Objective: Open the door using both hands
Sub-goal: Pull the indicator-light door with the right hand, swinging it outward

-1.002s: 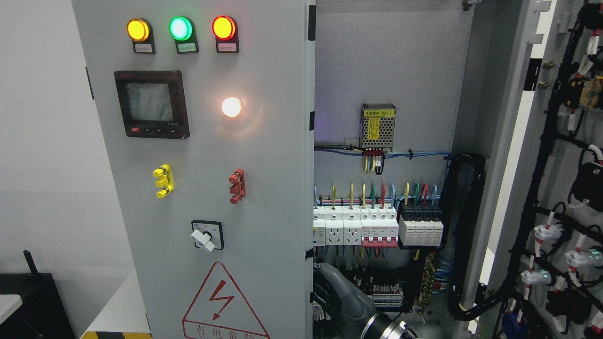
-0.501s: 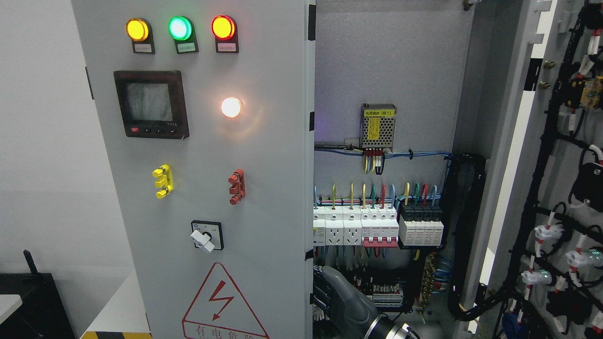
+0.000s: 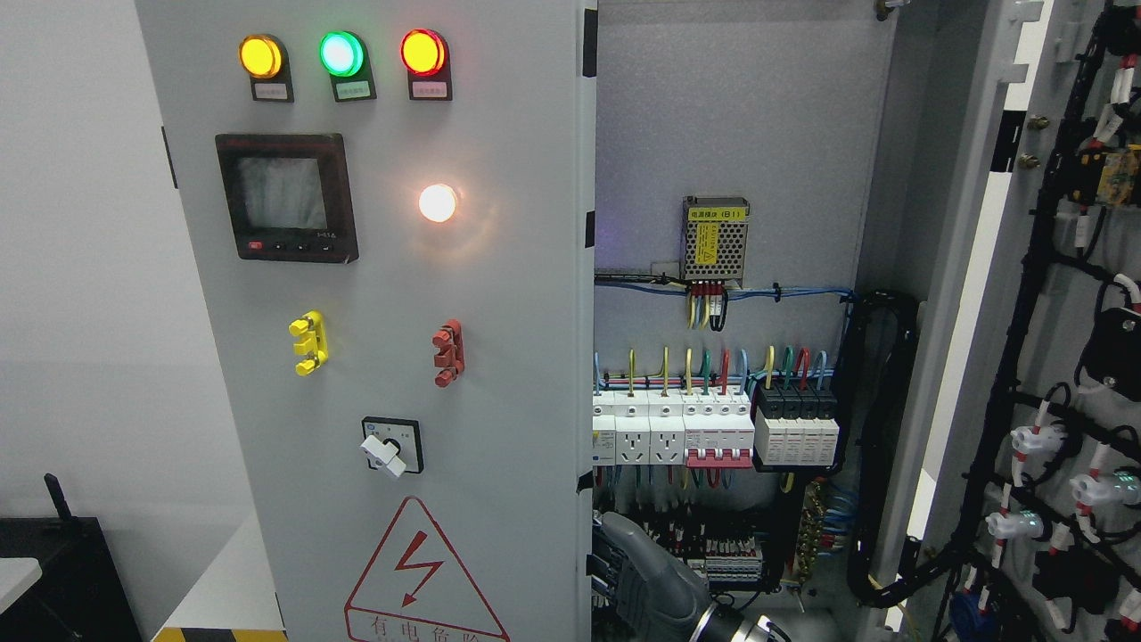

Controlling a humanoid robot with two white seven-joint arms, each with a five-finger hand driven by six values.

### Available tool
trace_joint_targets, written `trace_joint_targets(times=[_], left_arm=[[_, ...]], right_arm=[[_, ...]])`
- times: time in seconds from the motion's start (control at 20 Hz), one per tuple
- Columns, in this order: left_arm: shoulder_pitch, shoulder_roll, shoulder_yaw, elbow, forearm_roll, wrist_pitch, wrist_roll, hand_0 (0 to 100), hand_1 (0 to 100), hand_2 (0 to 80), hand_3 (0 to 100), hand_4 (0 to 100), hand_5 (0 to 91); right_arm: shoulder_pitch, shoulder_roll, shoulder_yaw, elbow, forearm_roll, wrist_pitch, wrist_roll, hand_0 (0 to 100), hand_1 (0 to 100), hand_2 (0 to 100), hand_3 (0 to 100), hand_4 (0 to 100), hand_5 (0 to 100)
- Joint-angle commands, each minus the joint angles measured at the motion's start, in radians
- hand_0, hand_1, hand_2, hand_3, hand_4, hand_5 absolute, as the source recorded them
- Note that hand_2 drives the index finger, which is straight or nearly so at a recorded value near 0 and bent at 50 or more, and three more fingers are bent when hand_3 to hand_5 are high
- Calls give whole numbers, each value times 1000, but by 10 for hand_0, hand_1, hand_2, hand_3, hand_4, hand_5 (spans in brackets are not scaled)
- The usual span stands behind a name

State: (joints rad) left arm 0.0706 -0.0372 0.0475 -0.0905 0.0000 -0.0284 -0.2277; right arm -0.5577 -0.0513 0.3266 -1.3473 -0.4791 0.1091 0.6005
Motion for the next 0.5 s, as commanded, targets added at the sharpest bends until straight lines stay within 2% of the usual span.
trace_joint_targets(times=[0.0, 0.35, 0.45], left_arm=[[0, 0, 0, 0, 23, 1, 1, 0, 0, 0, 0, 0, 0], [0, 0, 0, 0, 23, -1, 1, 0, 0, 0, 0, 0, 0], [0, -1, 0, 0, 23, -1, 1, 0, 0, 0, 0, 0, 0]], right_arm=[[1, -4, 14, -15, -1, 1, 1, 382, 0, 0, 0, 0, 0], [-4, -2, 19, -12, -1, 0, 2, 382, 0, 0, 0, 0, 0], [-4, -2, 19, -13, -1, -3, 42, 382, 0, 0, 0, 0, 0]])
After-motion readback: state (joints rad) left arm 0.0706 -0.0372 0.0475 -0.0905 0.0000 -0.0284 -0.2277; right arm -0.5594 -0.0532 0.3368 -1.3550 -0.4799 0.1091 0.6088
